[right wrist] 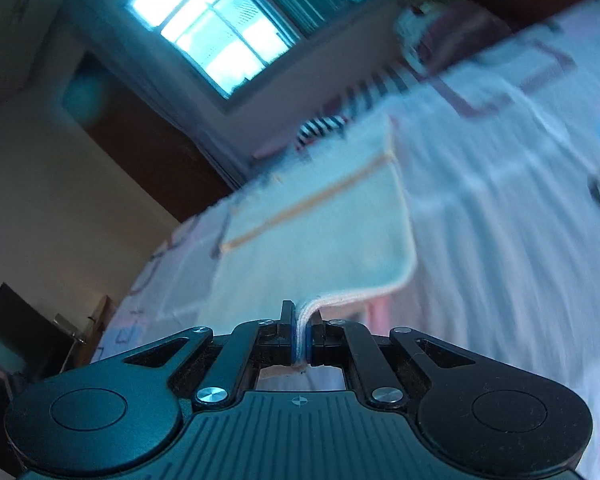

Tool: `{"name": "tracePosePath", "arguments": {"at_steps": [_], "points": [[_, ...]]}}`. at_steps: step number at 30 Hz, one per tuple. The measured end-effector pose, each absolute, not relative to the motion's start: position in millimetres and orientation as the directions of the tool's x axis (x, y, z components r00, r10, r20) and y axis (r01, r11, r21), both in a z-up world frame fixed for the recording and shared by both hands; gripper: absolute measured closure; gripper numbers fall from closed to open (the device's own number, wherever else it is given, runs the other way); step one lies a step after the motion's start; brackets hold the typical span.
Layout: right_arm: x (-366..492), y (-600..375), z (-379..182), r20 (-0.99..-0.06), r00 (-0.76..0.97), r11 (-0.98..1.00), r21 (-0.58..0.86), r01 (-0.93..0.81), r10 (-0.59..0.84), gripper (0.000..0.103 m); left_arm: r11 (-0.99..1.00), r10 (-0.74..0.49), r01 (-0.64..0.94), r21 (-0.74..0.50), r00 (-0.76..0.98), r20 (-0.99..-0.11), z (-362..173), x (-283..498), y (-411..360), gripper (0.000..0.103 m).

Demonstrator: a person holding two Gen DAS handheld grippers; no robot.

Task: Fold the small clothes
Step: 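Lift the hem with both tools and fold it toward the collar, then open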

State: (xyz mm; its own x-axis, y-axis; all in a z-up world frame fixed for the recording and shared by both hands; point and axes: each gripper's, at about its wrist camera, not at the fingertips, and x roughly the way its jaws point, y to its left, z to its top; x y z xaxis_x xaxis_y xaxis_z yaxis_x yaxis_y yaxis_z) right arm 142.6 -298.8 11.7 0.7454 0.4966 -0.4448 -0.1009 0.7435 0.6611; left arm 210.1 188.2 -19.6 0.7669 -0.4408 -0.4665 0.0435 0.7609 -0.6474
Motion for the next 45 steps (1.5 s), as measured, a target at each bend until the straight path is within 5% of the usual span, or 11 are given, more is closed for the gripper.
{"name": "tracePosePath", "arguments": {"at_steps": [12, 19, 31, 32, 33, 34, 35, 36, 38, 41, 45], "points": [[323, -308, 126, -0.338, 0.837, 0.789, 0.592, -0.165, 0.429, 0.100, 0.808, -0.401, 0.111, -0.579, 0.823, -0.402, 70, 379, 157, 0.100], [446, -318, 48, -0.441, 0.786, 0.785, 0.613, -0.090, 0.434, 0.100, 0.835, -0.394, 0.028, -0.549, 0.727, -0.563, -10, 491, 138, 0.100], [555, -342, -58, -0.534, 0.712, 0.736, 0.677, 0.036, 0.456, 0.099, 0.858, -0.409, 0.041, -0.512, 0.658, -0.632, -80, 599, 131, 0.095], [559, -342, -63, -0.528, 0.714, 0.737, 0.676, 0.025, 0.460, 0.092, 0.858, -0.400, 0.033, -0.512, 0.667, -0.629, -85, 603, 132, 0.090], [562, -340, -67, -0.534, 0.714, 0.749, 0.662, 0.021, 0.452, 0.062, 0.855, -0.395, 0.030, -0.518, 0.684, -0.613, -87, 604, 133, 0.078], [562, -340, -67, -0.542, 0.728, 0.774, 0.633, 0.025, 0.420, 0.040, 0.851, -0.386, 0.023, -0.525, 0.706, -0.594, -88, 604, 135, 0.056], [559, -339, -65, -0.526, 0.762, 0.795, 0.606, 0.024, 0.378, 0.018, 0.856, -0.358, 0.007, -0.517, 0.730, -0.583, -87, 601, 137, 0.047], [554, -342, -65, -0.487, 0.794, 0.798, 0.602, 0.004, 0.364, 0.018, 0.868, -0.320, -0.009, -0.497, 0.754, -0.574, -84, 599, 139, 0.037], [552, -351, -68, -0.471, 0.791, 0.773, 0.635, -0.003, 0.390, 0.023, 0.870, -0.316, 0.001, -0.493, 0.768, -0.557, -83, 595, 143, 0.038], [552, -352, -72, -0.498, 0.764, 0.800, 0.599, -0.039, 0.410, 0.046, 0.905, -0.316, 0.046, -0.422, 0.738, -0.596, -83, 596, 138, 0.048], [555, -345, -81, -0.549, 0.729, 0.838, 0.543, -0.060, 0.408, 0.049, 0.950, -0.282, 0.098, -0.296, 0.675, -0.682, -87, 601, 122, 0.058]]}}
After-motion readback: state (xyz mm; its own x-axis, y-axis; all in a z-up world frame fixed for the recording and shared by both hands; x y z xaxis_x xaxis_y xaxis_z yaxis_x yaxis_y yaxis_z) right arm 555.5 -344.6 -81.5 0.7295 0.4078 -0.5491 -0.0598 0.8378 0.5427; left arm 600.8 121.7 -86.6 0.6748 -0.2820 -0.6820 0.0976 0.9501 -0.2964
